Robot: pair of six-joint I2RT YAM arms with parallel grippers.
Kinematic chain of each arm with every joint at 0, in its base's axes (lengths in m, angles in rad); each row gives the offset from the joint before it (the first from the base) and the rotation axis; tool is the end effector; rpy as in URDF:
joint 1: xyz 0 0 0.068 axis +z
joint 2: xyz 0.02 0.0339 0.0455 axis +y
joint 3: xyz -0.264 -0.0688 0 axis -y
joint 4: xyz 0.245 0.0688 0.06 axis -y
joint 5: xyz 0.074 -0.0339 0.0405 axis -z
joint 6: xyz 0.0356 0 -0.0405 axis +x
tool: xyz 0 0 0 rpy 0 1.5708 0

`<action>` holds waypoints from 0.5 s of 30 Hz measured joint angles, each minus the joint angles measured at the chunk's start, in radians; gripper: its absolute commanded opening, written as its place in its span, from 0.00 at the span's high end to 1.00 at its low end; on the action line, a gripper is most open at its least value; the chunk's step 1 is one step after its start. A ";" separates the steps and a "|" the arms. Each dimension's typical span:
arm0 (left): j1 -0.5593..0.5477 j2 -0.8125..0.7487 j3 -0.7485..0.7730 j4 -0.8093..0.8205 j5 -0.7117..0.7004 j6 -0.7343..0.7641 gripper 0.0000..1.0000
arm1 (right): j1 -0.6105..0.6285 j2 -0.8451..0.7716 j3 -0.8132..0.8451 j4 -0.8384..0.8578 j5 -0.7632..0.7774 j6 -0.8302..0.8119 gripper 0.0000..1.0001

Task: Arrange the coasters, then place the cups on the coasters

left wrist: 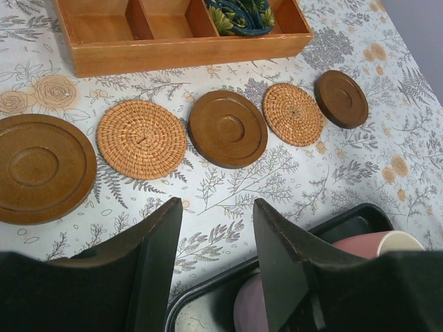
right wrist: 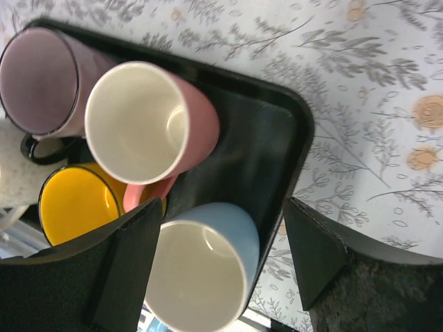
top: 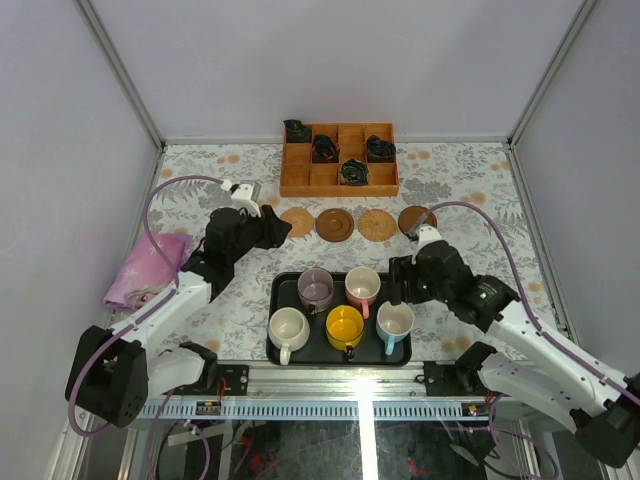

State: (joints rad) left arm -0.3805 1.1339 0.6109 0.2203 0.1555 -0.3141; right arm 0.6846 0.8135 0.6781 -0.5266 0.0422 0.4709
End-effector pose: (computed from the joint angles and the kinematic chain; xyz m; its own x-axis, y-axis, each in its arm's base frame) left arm 0.2345 -0.0997 0.2498 -0.4190 -0.1611 -0.8936 0.3940 0.8544 -0.3388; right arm 0.1372 0.1101 0.2644 -0.6993 0.0143 -0.7147 -0.3240 0.8848 0.3347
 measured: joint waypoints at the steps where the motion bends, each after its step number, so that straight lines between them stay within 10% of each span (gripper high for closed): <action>1: -0.002 0.002 0.000 0.000 0.000 0.000 0.54 | 0.031 0.017 0.006 -0.003 0.017 0.005 0.19; 5: -0.006 0.011 0.000 0.000 -0.001 -0.003 0.54 | 0.128 0.073 0.027 -0.015 0.089 0.030 0.01; 15: -0.007 0.016 -0.002 -0.002 0.000 -0.002 0.54 | 0.243 0.054 0.050 -0.115 0.259 0.159 0.00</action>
State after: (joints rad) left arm -0.3874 1.1496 0.6090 0.2184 0.1558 -0.3164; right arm 0.9272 0.8673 0.7284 -0.6418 0.3016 0.6300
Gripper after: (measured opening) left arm 0.459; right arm 0.993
